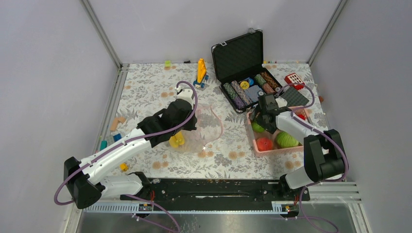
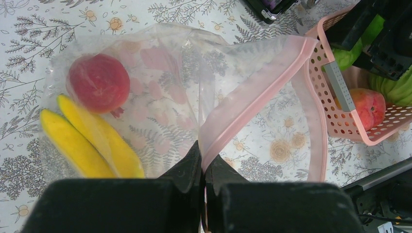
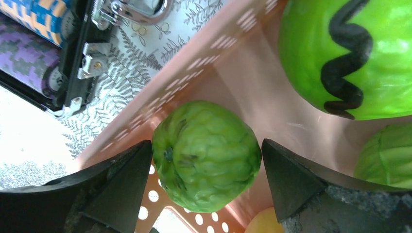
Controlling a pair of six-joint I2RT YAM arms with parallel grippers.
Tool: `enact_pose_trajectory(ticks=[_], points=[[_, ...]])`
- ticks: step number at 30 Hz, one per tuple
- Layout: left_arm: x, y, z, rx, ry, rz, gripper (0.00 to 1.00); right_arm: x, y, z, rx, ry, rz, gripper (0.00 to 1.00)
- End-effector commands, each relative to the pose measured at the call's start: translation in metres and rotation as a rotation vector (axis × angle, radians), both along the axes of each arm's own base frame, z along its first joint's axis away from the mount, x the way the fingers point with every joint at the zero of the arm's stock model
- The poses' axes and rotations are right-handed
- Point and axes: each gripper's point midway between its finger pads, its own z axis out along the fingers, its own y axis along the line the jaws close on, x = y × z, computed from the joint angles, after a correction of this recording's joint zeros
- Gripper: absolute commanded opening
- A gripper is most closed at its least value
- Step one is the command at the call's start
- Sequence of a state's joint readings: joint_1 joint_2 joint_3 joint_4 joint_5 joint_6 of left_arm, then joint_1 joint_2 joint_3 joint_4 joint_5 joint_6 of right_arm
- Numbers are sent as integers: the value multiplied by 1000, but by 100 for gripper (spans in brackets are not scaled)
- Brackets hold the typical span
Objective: Place the food in the zip-top bag and seal the zipper
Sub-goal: Pick up the fake fruit from the zipper food storage bag.
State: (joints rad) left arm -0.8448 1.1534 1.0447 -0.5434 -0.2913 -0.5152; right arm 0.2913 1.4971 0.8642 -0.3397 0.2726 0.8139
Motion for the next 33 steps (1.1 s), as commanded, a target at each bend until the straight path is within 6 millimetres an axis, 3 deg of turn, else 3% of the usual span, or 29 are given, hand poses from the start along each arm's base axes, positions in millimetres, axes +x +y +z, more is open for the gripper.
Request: enact_pose_trajectory(ticks=[1,7,13,17,25,33], points=[[7,-2,15,-35,-53,8,0,-6,5,3,48,-12,-5,89],[7,-3,15,-38,-50,3,0,-9,5,4,49,-13,11,76],[7,-3,16,-40,-53,4,0,-4,3,24,43,-90,27,52],[7,-2,16,-41,-54,6,0,-3,-6,40,7,-149,18,45],[6,-3,16,-42,-53,3,0,-11,-18,73,-30,-258,30,42],[6,-4,16,-45,-49,-2,0,-19,-17,111,-12,-386,95,40]])
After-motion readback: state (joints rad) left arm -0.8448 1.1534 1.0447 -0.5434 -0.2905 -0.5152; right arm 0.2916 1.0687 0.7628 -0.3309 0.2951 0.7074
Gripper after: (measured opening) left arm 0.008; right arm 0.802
